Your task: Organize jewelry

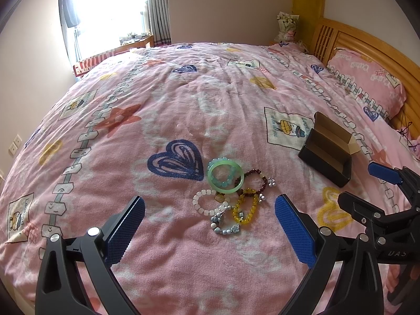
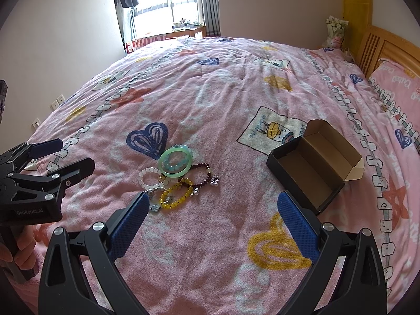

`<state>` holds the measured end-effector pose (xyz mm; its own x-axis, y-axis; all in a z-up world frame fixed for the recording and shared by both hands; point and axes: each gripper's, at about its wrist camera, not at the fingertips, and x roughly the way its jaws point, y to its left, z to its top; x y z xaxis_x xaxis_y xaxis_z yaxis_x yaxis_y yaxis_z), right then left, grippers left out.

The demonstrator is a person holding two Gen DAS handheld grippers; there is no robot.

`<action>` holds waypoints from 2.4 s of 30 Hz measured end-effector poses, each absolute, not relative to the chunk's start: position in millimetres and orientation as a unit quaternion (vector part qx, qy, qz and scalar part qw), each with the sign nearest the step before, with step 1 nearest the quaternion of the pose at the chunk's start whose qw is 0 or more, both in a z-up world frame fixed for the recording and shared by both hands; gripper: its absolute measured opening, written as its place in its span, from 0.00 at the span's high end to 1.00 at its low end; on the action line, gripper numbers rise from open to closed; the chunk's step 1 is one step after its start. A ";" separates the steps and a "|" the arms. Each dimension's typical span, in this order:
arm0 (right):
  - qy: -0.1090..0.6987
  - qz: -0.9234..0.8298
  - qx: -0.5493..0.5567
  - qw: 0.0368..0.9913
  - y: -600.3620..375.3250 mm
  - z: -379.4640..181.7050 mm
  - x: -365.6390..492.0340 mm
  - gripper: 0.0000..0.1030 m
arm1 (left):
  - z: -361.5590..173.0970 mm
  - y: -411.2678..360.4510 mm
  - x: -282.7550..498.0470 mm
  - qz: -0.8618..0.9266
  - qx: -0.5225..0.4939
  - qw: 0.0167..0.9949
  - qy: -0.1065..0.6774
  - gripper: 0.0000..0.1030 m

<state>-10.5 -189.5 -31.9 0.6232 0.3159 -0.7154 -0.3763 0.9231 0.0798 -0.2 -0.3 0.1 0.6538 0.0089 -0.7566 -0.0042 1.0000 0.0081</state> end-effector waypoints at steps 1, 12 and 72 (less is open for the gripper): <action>0.389 0.193 -0.039 0.900 -189.4 -32.0 -10.4 0.07 | 0.1 -0.4 -0.2 0.004 0.003 0.909 0.416 0.06; 0.389 0.192 -0.039 0.900 -189.5 -31.9 -10.6 0.07 | 0.1 -0.4 -0.2 0.004 0.004 0.909 0.416 0.06; 0.472 0.190 0.070 0.858 -226.9 -86.5 58.9 0.16 | -51.3 13.6 52.2 0.038 -0.052 0.881 0.469 0.27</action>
